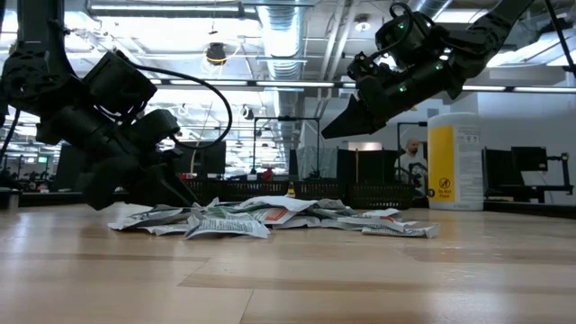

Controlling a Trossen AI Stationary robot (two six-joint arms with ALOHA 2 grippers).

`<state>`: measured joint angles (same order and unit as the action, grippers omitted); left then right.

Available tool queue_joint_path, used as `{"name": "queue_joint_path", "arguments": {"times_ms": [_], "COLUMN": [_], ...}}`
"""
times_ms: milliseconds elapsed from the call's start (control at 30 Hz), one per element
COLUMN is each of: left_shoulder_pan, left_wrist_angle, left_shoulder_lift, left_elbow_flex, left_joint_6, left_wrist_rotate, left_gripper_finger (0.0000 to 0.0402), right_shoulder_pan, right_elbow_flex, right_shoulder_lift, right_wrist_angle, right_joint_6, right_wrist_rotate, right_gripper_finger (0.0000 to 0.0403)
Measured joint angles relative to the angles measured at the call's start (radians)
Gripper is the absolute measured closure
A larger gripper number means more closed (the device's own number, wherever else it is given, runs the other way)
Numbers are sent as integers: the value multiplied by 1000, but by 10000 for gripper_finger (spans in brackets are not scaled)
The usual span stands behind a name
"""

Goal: Pick & Place First Aid Supplies
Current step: Put the green bandage pack into the right black bin

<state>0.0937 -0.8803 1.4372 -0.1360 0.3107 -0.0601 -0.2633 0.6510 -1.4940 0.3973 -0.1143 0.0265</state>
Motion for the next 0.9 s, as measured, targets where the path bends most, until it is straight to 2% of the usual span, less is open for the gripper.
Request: {"name": "queue_joint_path", "arguments": {"times_ms": [633,900], "left_shoulder_pan": [1,0], "left_wrist_angle": [-3,-2], "left_shoulder_lift": [1,1], "left_elbow_flex": [-11,-11], "left_joint_6": [52,52], "left_wrist_rotate": [21,24], "left_gripper_finger": [278,336], "right_shoulder_pan": [0,0], "right_elbow_flex": [0,0], "right_shoulder_lift": [0,0], "right_wrist_angle": [0,0], "right_joint_6": [0,0], "right_wrist_rotate": [0,0], "right_gripper_finger": [305,305]}}
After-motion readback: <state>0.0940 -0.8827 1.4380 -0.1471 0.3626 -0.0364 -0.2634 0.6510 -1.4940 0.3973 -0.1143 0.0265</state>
